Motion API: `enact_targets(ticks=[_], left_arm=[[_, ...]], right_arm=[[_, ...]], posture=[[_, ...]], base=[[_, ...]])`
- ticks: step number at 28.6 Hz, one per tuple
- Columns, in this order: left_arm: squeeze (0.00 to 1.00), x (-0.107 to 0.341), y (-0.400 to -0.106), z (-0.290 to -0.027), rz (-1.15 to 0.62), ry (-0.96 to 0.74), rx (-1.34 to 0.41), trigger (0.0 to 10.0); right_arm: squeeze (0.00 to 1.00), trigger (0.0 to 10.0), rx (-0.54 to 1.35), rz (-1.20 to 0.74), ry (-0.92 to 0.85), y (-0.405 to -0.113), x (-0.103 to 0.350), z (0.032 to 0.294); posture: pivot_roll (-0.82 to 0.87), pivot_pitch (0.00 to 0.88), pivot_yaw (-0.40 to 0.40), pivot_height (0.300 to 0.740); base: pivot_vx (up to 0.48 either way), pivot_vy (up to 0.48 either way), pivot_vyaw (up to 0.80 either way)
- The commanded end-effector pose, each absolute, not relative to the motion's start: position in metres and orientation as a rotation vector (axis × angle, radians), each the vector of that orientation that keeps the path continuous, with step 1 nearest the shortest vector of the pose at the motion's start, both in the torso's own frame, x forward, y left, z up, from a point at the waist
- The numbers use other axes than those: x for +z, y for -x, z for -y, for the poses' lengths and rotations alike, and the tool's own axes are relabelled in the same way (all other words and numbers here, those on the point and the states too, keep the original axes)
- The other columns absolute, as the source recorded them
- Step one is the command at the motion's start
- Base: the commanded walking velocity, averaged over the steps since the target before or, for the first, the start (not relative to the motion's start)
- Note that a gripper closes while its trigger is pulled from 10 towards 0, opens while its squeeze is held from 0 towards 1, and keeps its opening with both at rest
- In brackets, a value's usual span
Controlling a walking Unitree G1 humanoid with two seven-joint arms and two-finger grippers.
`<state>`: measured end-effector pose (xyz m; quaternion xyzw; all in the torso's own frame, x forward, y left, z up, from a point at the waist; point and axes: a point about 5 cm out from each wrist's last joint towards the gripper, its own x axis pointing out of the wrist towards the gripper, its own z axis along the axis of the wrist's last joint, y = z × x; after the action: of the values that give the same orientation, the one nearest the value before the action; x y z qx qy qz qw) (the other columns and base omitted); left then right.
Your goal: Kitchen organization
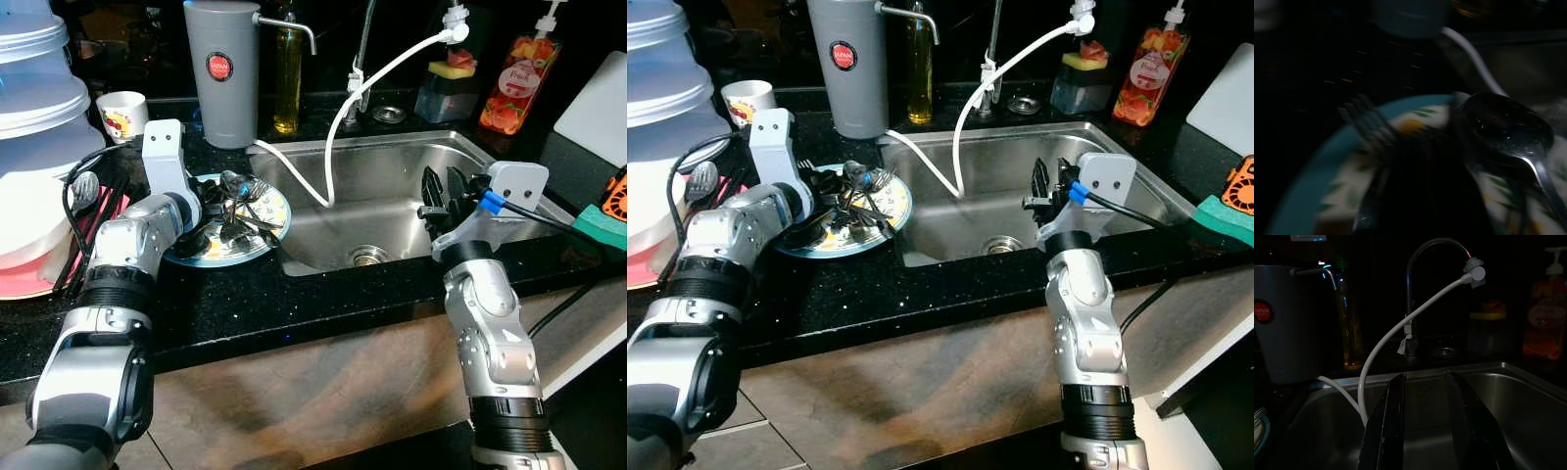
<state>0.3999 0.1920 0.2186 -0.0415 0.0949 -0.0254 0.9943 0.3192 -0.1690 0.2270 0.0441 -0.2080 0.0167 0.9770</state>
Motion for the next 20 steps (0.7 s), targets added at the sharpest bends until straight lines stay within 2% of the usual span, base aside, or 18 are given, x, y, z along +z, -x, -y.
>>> enact_targets(ticks=[1,12,20], left_arm=[[0.00,0.197,-0.396,-0.196,-0.263,0.060,0.002,0.0],[0.00,0.260,-0.389,-0.198,0.065,0.017,0.082,0.0],[0.00,0.300,-0.378,-0.207,0.239,0.103,0.103,0.0]], right_arm=[[0.00,10.0,0.035,0.417,-0.086,-0.317,0.227,0.170],[0.00,10.0,0.049,0.412,-0.092,-0.319,0.227,0.166],[0.00,10.0,0.055,0.416,-0.095,-0.322,0.231,0.165]], posture=[[0.06,0.060,-0.032,0.740],[0.07,0.062,-0.040,0.740],[0.08,0.077,-0.047,0.740]], base=[[0.000,0.000,0.00],[0.000,0.000,0.00],[0.000,0.000,0.00]])
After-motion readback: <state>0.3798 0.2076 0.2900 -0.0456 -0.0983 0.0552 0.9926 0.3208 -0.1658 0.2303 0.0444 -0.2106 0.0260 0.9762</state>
